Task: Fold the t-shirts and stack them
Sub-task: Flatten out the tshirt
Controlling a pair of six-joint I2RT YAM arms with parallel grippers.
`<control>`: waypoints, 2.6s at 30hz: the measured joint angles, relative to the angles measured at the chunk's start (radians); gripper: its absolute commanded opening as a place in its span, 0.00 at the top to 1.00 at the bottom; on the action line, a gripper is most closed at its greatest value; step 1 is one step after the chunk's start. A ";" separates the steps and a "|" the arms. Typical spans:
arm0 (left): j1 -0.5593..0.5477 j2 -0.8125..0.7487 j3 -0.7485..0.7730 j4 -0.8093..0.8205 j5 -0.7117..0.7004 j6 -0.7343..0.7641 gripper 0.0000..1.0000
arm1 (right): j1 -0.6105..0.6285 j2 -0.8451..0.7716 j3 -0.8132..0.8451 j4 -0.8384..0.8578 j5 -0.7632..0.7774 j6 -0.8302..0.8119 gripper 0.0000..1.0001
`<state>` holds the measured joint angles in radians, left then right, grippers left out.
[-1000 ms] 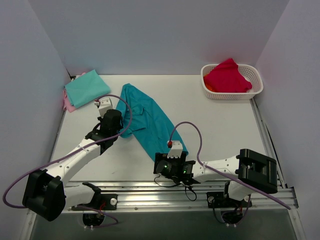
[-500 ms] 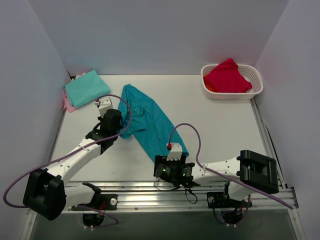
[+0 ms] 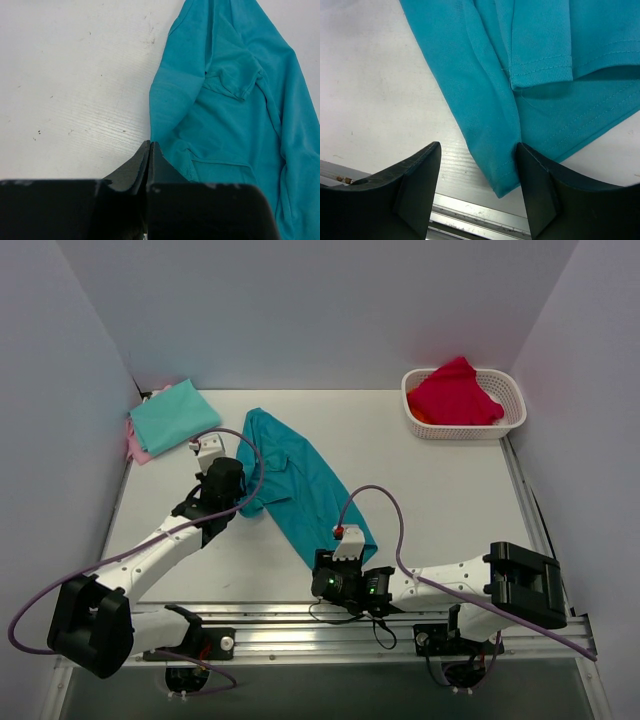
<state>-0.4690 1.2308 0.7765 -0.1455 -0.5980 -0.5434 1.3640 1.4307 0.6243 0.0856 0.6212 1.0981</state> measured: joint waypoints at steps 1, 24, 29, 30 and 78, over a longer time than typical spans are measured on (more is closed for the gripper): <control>0.000 0.001 0.000 0.001 0.000 0.000 0.98 | 0.000 0.000 0.000 0.002 0.000 0.000 0.49; 0.000 -0.170 0.024 -0.097 0.004 -0.004 0.98 | 0.004 -0.220 0.157 -0.320 0.211 -0.035 1.00; -0.013 -0.378 0.169 -0.188 0.013 -0.003 0.98 | 0.011 -0.450 0.348 -0.436 0.352 -0.137 1.00; -0.014 -0.418 0.196 -0.199 0.019 -0.002 0.98 | 0.015 -0.490 0.378 -0.438 0.371 -0.171 1.00; 0.301 1.251 1.367 -0.011 0.514 0.137 0.98 | -1.076 1.020 1.291 0.026 -0.177 -0.708 1.00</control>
<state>-0.1677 2.4821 2.1433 -0.1566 -0.0841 -0.4061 0.2882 2.4512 1.9152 0.1116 0.4442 0.3901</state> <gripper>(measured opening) 0.031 0.007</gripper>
